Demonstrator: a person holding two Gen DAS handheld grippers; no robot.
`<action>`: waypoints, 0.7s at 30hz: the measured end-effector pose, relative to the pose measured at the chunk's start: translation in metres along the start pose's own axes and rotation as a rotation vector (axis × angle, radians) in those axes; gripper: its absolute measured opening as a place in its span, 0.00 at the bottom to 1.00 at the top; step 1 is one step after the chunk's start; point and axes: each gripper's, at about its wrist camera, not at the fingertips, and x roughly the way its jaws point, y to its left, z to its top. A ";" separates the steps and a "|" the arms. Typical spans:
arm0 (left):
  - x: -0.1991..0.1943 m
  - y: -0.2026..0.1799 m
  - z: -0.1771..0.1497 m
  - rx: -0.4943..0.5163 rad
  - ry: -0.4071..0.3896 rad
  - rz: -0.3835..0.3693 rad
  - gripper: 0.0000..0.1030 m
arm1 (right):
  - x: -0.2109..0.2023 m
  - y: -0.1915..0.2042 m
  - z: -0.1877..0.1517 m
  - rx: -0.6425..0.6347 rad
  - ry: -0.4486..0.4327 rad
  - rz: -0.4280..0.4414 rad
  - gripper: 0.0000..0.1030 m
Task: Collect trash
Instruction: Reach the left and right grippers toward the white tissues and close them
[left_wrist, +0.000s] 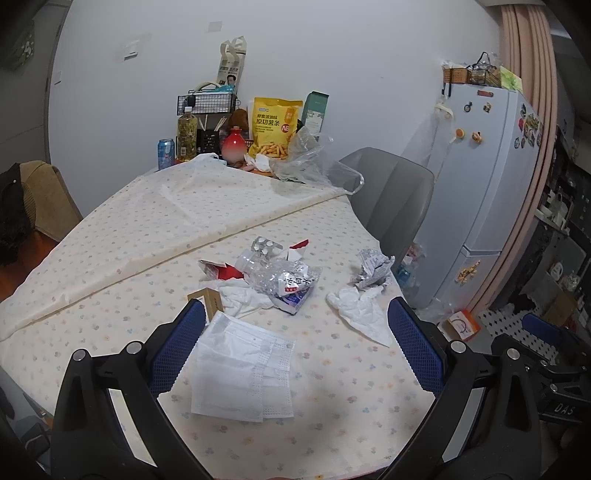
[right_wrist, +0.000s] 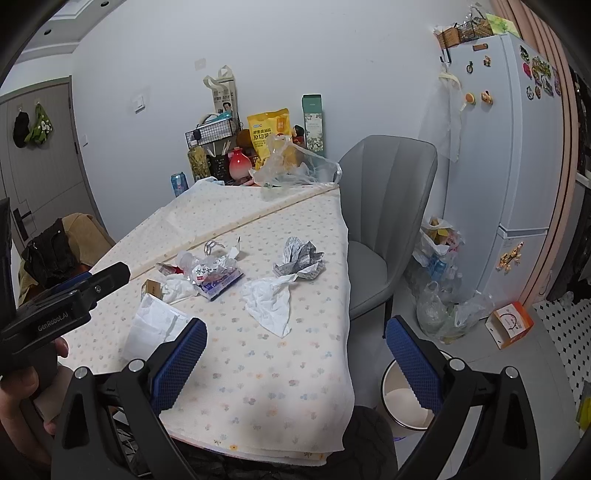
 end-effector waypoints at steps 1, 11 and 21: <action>0.001 0.004 0.001 -0.007 0.000 0.003 0.95 | 0.002 0.000 0.001 -0.002 0.000 0.001 0.92; 0.017 0.045 0.003 -0.050 0.015 0.078 0.95 | 0.032 0.020 0.022 -0.047 0.012 0.078 0.92; 0.045 0.087 -0.004 -0.105 0.078 0.136 0.95 | 0.097 0.042 0.013 -0.072 0.140 0.162 0.77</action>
